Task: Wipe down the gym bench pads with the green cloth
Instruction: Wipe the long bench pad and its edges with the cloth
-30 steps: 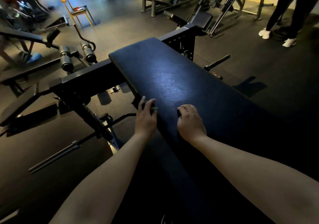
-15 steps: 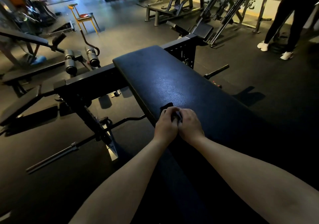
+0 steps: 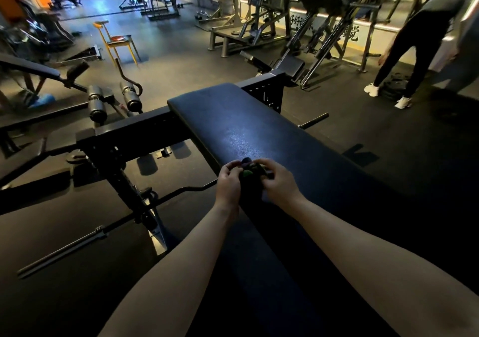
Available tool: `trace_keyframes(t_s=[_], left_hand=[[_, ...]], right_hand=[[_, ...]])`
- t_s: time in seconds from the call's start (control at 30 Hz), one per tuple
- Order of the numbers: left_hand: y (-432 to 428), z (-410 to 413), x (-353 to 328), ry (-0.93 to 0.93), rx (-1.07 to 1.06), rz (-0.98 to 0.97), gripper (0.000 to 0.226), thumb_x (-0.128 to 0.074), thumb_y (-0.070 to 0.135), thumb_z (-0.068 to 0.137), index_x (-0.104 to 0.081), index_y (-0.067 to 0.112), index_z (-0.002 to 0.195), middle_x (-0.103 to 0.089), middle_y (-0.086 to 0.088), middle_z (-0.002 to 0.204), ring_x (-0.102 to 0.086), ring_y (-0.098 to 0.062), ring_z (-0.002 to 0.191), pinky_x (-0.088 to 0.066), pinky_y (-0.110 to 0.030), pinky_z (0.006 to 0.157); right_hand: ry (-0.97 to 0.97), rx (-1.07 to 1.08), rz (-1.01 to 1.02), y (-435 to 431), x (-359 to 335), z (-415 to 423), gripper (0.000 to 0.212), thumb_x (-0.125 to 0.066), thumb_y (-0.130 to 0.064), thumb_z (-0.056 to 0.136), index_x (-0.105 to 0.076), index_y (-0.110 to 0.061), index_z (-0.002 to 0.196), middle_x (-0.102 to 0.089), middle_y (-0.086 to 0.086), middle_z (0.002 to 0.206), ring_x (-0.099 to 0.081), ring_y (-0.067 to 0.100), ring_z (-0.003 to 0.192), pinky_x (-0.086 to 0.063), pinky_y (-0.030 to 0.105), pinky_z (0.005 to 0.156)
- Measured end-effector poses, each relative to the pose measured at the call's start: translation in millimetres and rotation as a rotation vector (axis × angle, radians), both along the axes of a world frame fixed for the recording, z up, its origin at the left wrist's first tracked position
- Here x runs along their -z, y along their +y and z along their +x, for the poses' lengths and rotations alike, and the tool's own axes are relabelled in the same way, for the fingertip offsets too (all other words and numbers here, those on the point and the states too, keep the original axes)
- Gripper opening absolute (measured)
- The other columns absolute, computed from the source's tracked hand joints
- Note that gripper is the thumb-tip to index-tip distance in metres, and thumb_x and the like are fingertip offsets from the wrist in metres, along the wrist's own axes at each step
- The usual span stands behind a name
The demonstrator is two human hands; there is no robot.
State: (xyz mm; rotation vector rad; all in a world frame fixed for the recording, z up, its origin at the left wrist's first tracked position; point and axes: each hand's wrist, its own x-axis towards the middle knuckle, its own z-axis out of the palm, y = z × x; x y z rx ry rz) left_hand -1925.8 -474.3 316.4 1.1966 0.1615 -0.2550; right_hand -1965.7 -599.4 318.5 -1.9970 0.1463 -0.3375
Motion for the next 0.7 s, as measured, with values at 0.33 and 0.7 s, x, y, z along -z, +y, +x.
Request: trace_keyframes(t_s=[0.33,0.7], left_hand=[[36.3,22.1,14.9,-0.252,0.247,0.377,0.019,-0.065,0.019,0.097,-0.060,0.008,0.111,-0.067,-0.005,0.097,-0.065,-0.013,0.085,-0.052,-0.018,0.069],[29.4,57.5,-30.3,0.052,0.210,0.060,0.022,-0.040,0.026,0.108,-0.046,0.013,0.125,-0.063,-0.012,0.112,-0.067,-0.024,0.093,-0.058,-0.036,0.067]], right_hand=[[0.025,0.229,0.018,24.1,-8.5,11.7,0.023,-0.058,-0.012,0.092,-0.067,-0.021,0.111,-0.067,-0.001,0.109,-0.062,0.012,0.101,-0.050,0.024,0.089],[0.026,0.296,-0.047,14.6,-38.7,22.9,0.029,-0.045,-0.005,0.091,-0.062,-0.024,0.105,-0.045,0.003,0.113,-0.053,0.018,0.102,-0.052,0.036,0.091]])
